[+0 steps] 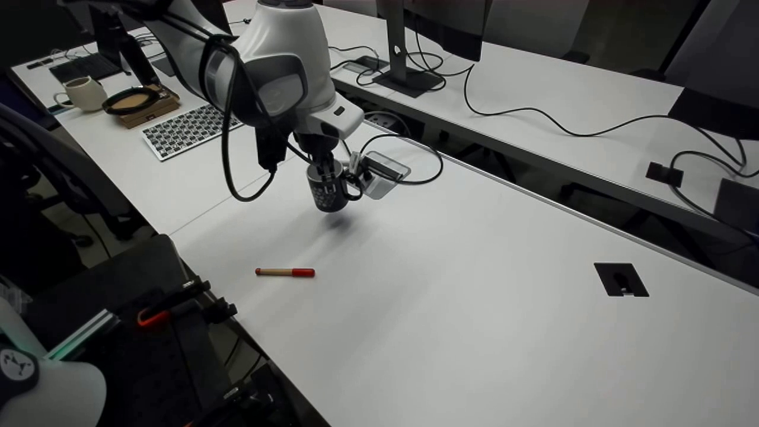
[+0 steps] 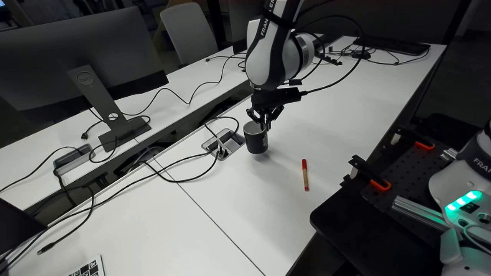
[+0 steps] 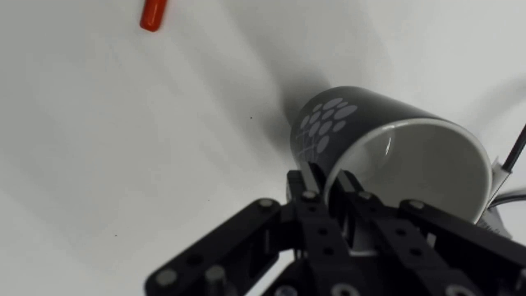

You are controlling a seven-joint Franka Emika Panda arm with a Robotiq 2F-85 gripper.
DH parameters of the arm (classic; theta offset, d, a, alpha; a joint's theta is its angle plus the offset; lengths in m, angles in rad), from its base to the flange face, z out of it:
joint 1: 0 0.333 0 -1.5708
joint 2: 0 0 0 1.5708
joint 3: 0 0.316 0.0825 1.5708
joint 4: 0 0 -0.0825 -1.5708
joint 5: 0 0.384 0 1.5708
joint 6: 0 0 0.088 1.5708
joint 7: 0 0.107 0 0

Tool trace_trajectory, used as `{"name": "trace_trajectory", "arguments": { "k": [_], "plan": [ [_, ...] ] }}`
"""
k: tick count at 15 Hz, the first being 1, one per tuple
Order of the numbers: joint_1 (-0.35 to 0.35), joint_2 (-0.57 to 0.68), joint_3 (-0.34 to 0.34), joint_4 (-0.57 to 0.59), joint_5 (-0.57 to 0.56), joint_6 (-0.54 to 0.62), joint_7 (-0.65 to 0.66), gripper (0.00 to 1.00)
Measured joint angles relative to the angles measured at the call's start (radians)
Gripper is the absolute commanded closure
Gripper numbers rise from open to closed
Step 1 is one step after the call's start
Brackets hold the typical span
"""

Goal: Move the black cup to the left

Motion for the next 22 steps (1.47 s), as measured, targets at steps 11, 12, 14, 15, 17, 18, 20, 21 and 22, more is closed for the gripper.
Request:
{"name": "trace_trajectory", "arguments": {
  "k": [11,12,14,15,17,18,20,21,22],
  "plan": [
    [0.109,-0.001,0.059,0.000,-0.105,-0.089,-0.309,0.97],
    [0.108,-0.001,0.067,0.000,-0.109,-0.089,-0.340,0.97],
    [0.102,-0.001,0.087,0.000,-0.110,-0.089,-0.404,0.97],
    [0.099,-0.001,0.097,0.001,-0.110,-0.089,-0.435,0.97],
    [0.095,-0.001,0.110,0.001,-0.111,-0.089,-0.485,0.97],
    [0.094,0.000,0.114,0.002,-0.112,-0.089,-0.505,0.97],
    [0.094,0.000,0.116,0.002,-0.119,-0.089,-0.531,0.97],
    [0.094,0.001,0.115,0.002,-0.129,-0.089,-0.534,0.97],
    [0.094,0.003,0.114,0.003,-0.138,-0.089,-0.538,0.97]
  ]
}}
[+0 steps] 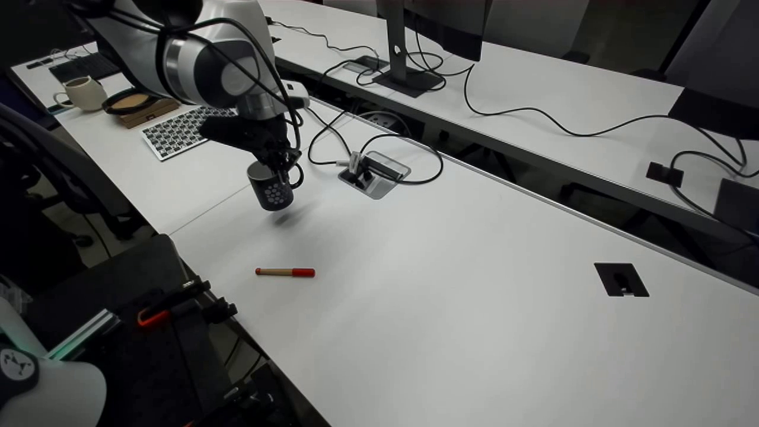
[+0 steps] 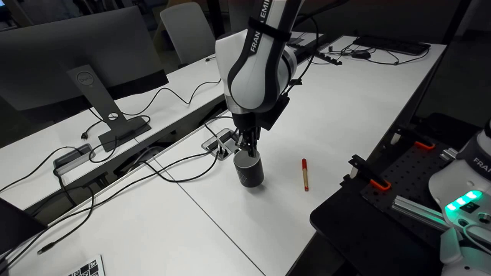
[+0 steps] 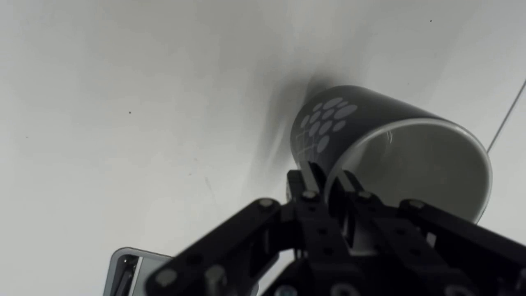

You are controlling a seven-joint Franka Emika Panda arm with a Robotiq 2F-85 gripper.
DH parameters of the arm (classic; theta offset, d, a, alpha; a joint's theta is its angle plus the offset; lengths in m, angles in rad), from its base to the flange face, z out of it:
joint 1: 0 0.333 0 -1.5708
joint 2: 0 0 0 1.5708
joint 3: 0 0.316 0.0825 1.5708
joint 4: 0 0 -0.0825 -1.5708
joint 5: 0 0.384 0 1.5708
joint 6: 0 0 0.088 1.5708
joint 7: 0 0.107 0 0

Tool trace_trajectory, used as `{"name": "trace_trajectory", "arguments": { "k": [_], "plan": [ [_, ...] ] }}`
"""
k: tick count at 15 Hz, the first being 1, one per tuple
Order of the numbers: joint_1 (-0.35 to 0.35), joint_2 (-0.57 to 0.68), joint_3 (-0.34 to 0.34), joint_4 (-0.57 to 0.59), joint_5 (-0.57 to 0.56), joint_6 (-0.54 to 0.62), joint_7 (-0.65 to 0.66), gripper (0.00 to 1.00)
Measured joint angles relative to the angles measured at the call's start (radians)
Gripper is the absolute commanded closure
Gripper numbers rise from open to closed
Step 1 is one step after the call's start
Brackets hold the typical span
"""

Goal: Move the black cup to the left

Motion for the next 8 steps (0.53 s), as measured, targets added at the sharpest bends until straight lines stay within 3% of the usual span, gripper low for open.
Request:
{"name": "trace_trajectory", "arguments": {
  "k": [8],
  "plan": [
    [-0.005,0.049,-0.035,0.010,-0.061,0.000,-0.039,0.97]
  ]
}}
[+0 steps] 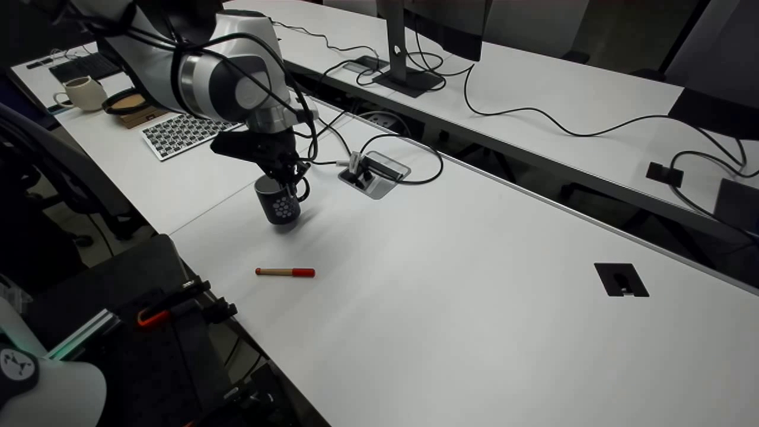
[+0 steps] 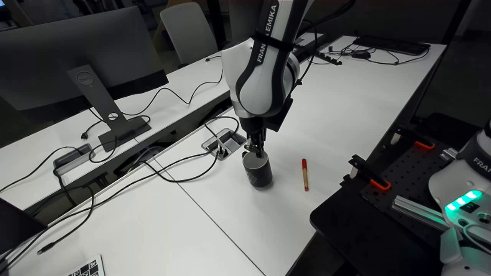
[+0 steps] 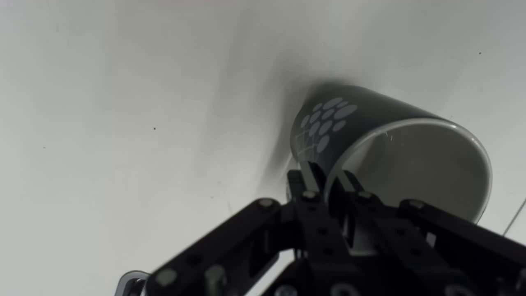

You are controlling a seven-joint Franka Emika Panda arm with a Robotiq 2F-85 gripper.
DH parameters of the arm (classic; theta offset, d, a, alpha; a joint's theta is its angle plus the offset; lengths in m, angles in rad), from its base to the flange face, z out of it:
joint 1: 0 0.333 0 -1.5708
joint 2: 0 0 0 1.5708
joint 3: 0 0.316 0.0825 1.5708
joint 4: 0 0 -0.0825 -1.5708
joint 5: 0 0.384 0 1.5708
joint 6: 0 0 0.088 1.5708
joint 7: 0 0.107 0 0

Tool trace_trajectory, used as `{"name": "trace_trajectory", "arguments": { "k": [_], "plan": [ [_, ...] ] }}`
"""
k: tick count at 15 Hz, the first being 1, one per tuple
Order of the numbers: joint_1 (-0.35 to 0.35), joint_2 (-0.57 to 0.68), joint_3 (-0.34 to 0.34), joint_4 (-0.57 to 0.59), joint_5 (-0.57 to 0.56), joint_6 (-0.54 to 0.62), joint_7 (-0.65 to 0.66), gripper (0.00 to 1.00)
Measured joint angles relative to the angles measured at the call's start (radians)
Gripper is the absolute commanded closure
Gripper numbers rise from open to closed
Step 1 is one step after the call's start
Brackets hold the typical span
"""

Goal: Move the black cup to the left

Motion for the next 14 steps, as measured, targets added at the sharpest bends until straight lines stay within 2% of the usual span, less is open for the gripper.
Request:
{"name": "trace_trajectory", "arguments": {
  "k": [9,10,11,14],
  "plan": [
    [-0.068,0.069,0.038,0.035,0.000,0.018,-0.112,0.97],
    [-0.071,0.072,0.038,0.036,0.000,0.018,-0.114,0.64],
    [-0.072,0.075,0.038,0.038,0.000,0.018,-0.117,0.63],
    [-0.072,0.082,0.039,0.044,-0.001,0.016,-0.126,0.43]
  ]
}}
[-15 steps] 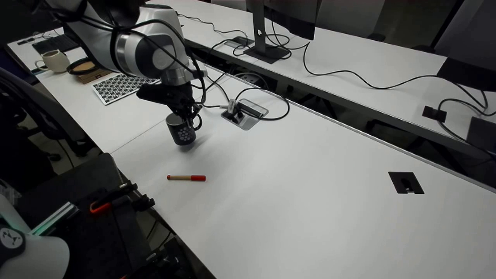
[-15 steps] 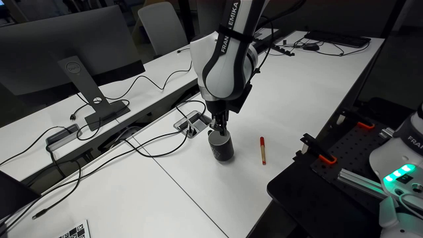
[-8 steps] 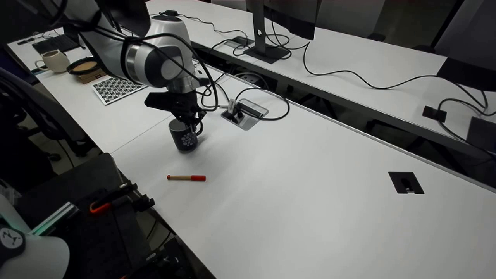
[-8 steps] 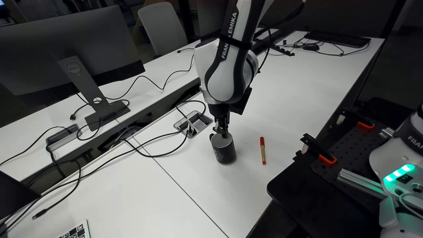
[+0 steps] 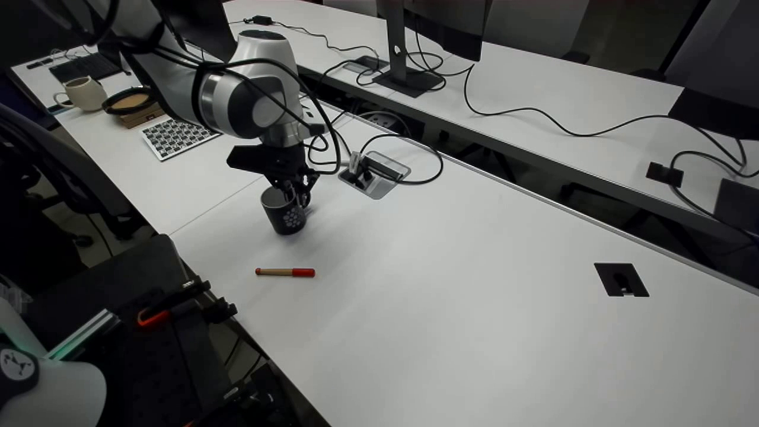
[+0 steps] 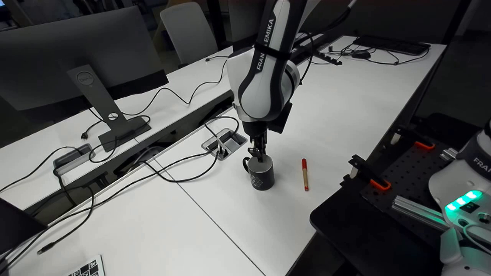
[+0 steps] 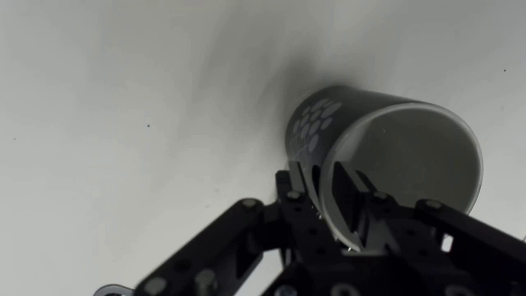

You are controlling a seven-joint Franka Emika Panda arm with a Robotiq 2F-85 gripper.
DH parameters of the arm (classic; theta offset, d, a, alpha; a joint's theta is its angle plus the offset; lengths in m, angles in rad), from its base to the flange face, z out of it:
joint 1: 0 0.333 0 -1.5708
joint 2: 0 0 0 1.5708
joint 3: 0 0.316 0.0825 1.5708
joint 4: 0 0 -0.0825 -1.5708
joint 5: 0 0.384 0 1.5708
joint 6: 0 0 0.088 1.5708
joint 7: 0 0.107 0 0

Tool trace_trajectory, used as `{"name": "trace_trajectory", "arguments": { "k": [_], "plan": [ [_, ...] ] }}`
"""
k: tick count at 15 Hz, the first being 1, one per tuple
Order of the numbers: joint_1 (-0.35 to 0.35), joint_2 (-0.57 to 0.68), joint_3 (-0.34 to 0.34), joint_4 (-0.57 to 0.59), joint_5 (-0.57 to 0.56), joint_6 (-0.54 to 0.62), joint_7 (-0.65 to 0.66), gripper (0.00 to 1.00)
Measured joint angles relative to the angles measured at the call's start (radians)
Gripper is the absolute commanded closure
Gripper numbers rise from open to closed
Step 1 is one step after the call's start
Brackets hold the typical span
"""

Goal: Move the black cup to the left

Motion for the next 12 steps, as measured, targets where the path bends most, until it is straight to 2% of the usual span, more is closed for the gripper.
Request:
{"name": "trace_trajectory", "arguments": {
  "k": [5,6,12],
  "plan": [
    [0.000,0.000,0.000,0.003,-0.002,0.000,-0.008,0.05],
    [0.000,0.000,0.000,0.004,-0.002,0.000,-0.008,0.01],
    [-0.022,-0.032,-0.010,0.005,-0.002,0.008,-0.007,0.00]
  ]
}}
